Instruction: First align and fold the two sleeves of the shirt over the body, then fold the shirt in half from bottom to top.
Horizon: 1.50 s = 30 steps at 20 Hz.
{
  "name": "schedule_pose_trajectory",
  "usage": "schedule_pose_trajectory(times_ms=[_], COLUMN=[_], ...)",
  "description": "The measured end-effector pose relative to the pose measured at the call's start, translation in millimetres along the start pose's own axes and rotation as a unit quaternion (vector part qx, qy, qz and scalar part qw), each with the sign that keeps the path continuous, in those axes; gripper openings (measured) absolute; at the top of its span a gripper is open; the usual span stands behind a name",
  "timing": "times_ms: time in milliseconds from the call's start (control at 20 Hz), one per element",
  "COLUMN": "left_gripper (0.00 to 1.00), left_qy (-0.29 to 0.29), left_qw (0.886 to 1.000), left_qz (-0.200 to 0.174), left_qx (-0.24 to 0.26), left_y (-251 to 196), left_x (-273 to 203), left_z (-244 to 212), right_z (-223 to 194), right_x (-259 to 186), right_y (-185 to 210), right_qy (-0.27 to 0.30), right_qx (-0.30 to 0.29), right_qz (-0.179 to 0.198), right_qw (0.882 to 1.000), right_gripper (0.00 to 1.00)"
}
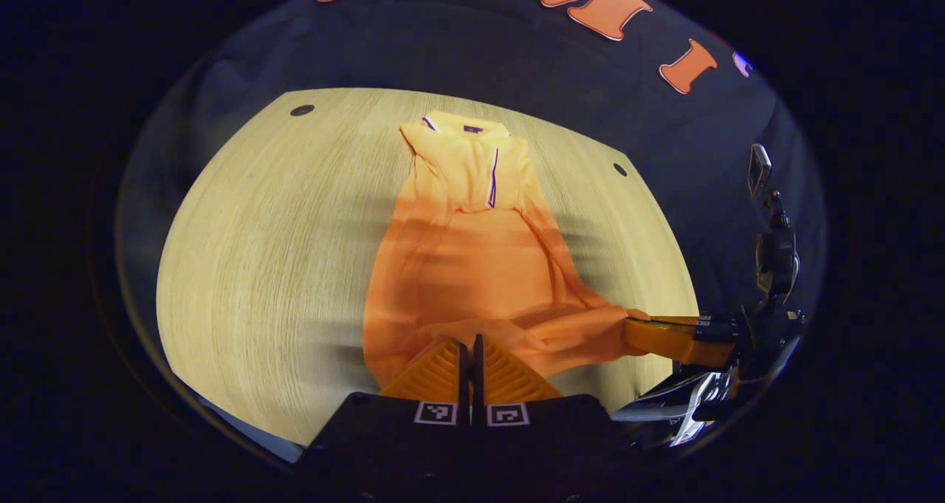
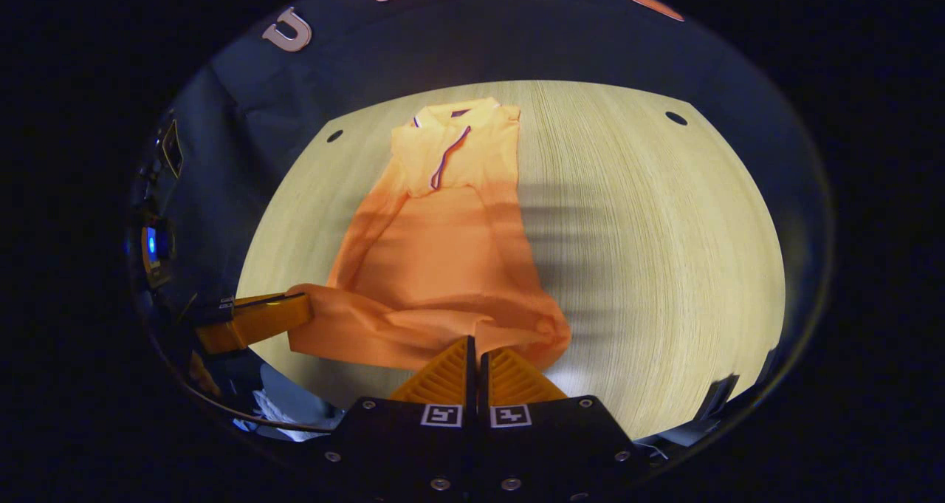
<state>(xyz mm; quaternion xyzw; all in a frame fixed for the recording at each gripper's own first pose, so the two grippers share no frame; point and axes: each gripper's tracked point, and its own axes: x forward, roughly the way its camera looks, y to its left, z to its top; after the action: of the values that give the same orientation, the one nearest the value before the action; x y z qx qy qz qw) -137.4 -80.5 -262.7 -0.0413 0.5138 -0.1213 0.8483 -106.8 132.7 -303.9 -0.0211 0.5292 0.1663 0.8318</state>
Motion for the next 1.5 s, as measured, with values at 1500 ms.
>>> schedule_pose_trajectory(times_ms=[1500], left_gripper=[0.01], left_qy=[-0.104], left_qw=[0.994], left_qz=[0.034], left_qx=[-0.008], left_y=[59.1], left_x=[169.3], left_z=[305.5], right_z=[308.8], right_x=[178.7], right_y=[-56.6], right_qy=[-0.112], right_qx=[0.061], right_qz=[-0.063], right_qw=[0.990], right_gripper=[0.01])
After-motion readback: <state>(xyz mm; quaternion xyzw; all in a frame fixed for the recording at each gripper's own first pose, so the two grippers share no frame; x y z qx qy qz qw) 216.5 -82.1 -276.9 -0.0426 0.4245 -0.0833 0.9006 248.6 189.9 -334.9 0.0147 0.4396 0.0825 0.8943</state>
